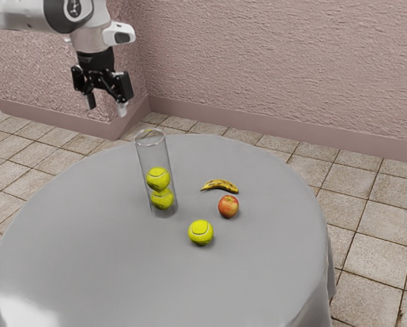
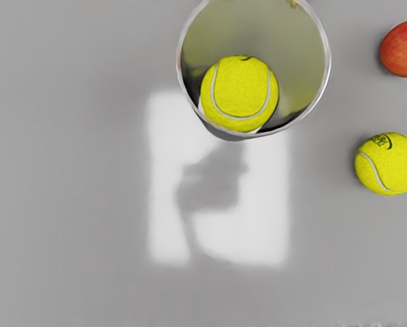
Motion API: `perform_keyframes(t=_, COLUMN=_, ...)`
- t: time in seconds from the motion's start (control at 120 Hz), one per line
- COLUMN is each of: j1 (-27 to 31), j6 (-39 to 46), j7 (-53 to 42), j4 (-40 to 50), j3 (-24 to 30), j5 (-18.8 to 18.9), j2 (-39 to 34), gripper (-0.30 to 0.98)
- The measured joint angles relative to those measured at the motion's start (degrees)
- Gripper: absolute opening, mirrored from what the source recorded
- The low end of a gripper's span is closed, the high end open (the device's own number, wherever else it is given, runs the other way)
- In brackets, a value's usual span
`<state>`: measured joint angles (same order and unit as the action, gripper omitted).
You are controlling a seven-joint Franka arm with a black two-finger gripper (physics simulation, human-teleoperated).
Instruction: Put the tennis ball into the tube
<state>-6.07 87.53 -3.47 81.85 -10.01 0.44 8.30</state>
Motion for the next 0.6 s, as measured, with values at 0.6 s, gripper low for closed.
perform_keyframes(t=0.6, j1=-5.03, j6=4.51, j7=-4.47, j4=18.33, j3=15.07, j5=-2.34, j2=-8.23, gripper=0.69)
